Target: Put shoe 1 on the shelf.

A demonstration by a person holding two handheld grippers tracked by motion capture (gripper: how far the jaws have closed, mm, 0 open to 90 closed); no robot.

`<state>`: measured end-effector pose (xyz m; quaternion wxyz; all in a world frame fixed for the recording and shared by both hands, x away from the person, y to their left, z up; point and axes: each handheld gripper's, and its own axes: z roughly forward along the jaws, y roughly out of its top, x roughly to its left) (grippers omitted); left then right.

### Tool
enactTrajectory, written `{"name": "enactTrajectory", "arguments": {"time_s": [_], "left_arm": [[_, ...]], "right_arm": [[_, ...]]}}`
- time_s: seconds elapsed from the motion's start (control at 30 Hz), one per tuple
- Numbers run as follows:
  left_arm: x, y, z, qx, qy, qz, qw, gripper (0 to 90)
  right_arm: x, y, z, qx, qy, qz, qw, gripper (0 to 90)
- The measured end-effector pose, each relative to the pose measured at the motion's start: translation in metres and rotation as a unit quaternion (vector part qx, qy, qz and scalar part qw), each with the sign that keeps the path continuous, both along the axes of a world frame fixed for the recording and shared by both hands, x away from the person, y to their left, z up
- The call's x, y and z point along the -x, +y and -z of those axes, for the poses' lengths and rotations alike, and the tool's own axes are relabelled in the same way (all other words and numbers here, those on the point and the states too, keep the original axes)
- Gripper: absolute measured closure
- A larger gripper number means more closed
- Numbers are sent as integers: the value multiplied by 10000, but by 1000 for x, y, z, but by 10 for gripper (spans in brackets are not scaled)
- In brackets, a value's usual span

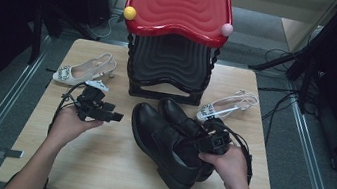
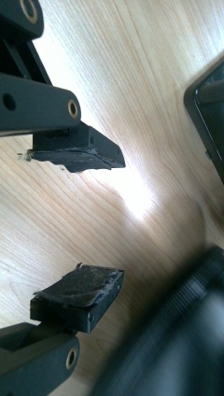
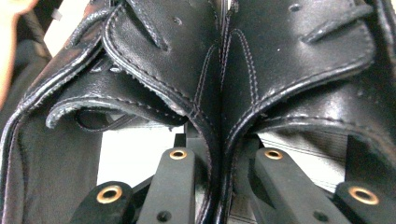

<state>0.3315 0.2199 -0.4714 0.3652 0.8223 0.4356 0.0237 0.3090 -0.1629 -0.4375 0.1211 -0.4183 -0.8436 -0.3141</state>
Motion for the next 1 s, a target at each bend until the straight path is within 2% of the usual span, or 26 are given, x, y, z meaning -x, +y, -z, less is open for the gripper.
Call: {"name": "enactTrajectory", "arguments": {"time_s": [0.17, 0.3, 0.47, 0.6, 0.77, 0.83, 1.0], "left_arm": [[0, 1, 1, -1, 6, 0, 10000, 405], [0, 1, 1, -10, 12, 14, 10000, 405], [0, -1, 3, -27, 18, 28, 10000, 404], [-1, -1, 4, -30, 35, 67, 10000, 404], [-1, -3, 5, -25, 46, 88, 9999, 405], [-1, -3, 5, -40, 46, 110, 9999, 405], [-1, -3, 5, -21, 53, 122, 9999, 405]], "right_arm": [[2, -7, -26, -369, -148, 56, 9992, 832], [-4, -7, -48, -646, -327, 128, 9973, 832], [-21, 0, -69, -923, -585, 342, 9934, 831], [-41, 7, -80, -1112, -604, 615, 9901, 831], [-63, 20, -90, -1083, -855, 917, 9862, 831], [-73, 24, -92, -1099, -926, 1077, 9837, 831], [-89, 36, -92, -916, -1243, 1502, 9765, 832]]}}
